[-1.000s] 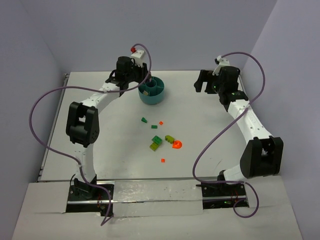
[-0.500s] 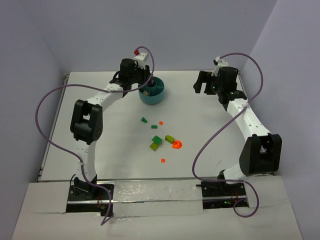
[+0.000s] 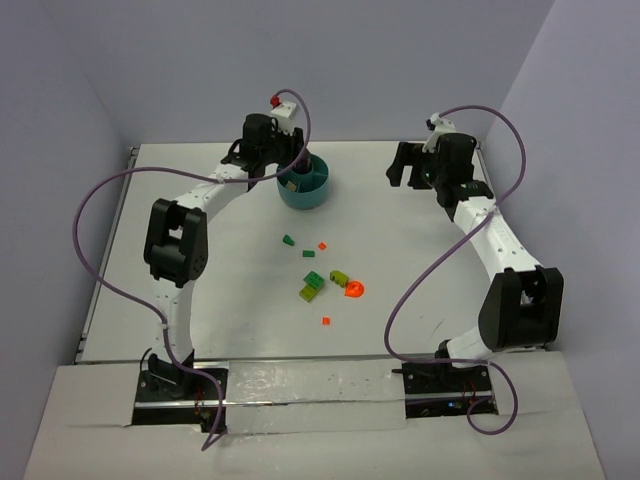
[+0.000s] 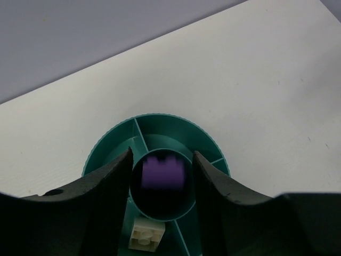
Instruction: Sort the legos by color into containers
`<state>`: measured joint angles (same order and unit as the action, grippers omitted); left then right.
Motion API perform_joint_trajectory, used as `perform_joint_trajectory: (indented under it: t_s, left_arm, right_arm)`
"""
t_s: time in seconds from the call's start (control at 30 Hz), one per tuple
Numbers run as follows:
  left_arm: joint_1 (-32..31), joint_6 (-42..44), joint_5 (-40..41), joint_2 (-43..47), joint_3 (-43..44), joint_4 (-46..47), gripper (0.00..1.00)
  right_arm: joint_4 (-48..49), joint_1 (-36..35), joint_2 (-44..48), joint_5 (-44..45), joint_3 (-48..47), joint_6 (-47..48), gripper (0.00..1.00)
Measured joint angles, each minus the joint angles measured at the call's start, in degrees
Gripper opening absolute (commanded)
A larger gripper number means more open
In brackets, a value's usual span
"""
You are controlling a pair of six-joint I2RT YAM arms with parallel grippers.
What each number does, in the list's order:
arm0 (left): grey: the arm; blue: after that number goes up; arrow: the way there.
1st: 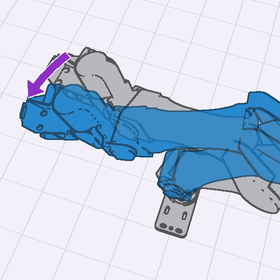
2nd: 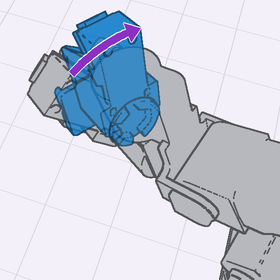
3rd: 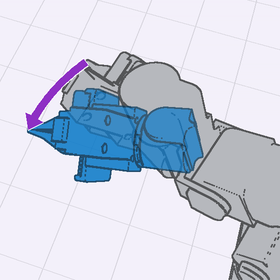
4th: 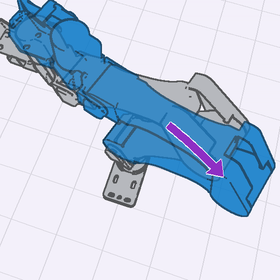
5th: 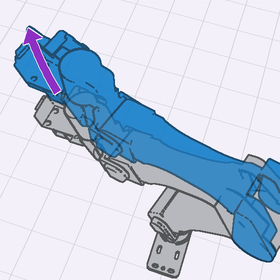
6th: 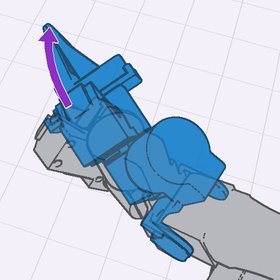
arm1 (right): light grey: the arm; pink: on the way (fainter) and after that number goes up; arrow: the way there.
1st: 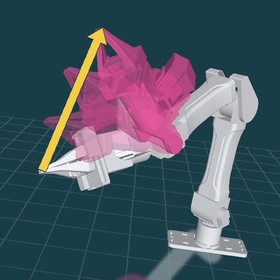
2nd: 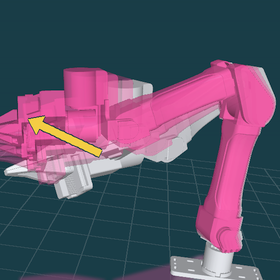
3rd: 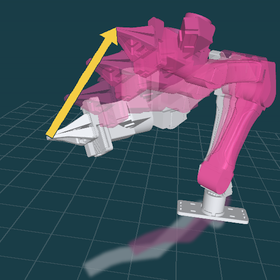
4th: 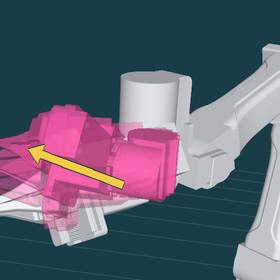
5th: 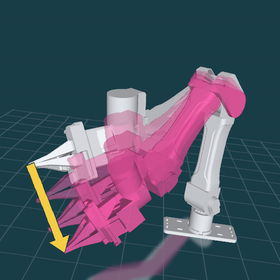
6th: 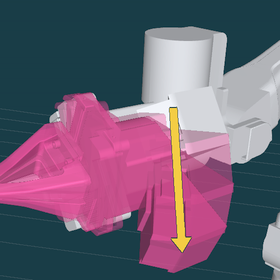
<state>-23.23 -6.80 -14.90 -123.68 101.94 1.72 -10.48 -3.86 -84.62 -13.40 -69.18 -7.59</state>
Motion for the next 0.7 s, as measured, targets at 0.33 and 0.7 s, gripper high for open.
perform_joint_trajectory:
  t_s: [0.33,0.7]
  left_arm:
    - [-0.08,-0.07,0.11,0.02,3.42,-3.17,0.62]
    - [1.51,0.00,-4.61,11.32,1.56,-16.82,0.63]
  right_arm:
    - [-0.71,0.00,0.00,-0.74,-0.29,0.22,1.00]
    - [-6.62,-3.82,0.18,-5.43,-0.25,8.84,1.00]
